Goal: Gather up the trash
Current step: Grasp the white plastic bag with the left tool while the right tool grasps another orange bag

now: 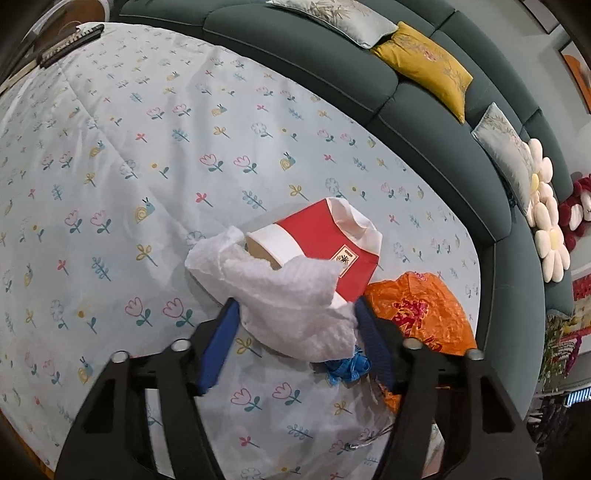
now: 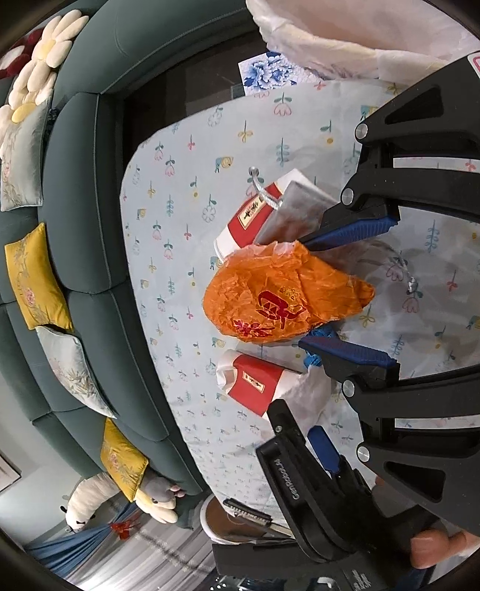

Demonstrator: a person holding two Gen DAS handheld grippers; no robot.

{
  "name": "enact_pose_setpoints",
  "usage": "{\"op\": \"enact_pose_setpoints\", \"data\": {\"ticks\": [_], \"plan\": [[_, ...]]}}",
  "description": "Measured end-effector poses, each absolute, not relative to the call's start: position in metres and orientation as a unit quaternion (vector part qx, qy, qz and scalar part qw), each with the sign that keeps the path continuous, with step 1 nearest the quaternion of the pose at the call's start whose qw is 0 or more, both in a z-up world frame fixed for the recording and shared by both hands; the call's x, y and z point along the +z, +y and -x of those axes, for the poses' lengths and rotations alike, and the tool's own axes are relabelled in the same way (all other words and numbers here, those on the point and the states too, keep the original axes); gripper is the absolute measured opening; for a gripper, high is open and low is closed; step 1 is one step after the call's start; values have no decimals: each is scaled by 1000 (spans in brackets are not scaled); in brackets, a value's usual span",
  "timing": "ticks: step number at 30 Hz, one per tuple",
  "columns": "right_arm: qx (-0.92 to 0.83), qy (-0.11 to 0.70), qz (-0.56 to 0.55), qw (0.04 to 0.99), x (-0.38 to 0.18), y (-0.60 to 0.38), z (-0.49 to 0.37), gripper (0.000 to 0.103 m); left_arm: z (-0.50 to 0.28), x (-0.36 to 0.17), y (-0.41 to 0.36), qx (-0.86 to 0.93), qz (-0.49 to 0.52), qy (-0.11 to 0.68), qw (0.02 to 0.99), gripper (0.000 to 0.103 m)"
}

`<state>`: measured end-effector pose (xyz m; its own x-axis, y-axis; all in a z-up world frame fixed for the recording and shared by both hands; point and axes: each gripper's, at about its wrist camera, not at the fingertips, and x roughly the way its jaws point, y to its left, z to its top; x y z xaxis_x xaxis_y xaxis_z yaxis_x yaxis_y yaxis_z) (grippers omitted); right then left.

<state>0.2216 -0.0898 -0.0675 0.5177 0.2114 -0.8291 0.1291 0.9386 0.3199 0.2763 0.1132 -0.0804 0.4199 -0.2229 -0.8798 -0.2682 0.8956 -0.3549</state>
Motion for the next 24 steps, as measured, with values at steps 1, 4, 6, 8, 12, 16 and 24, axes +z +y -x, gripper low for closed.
{"op": "enact_pose_setpoints", "data": {"ticks": [1,4,6,8,12,16,24], "plan": [[25,491,-173,853,-69,-89,-222,44,-276,-81,114,11,228,539,811,48],[29,497,-169,851,-75,-84,-223,24,-273,-85,114,-3,220,542,811,30],[32,499,-169,849,-77,-81,-222,15,-269,-85,114,-5,215,540,814,22],[36,498,-169,850,-77,-79,-218,9,-265,-85,113,-12,212,539,815,11],[44,491,-162,855,-69,-74,-208,7,-258,-81,114,-12,214,539,815,9],[47,477,-165,862,-54,-74,-200,6,-247,-69,112,-16,216,531,819,8],[47,441,-175,879,-15,-86,-174,6,-219,-35,99,-37,212,510,833,7]]}}
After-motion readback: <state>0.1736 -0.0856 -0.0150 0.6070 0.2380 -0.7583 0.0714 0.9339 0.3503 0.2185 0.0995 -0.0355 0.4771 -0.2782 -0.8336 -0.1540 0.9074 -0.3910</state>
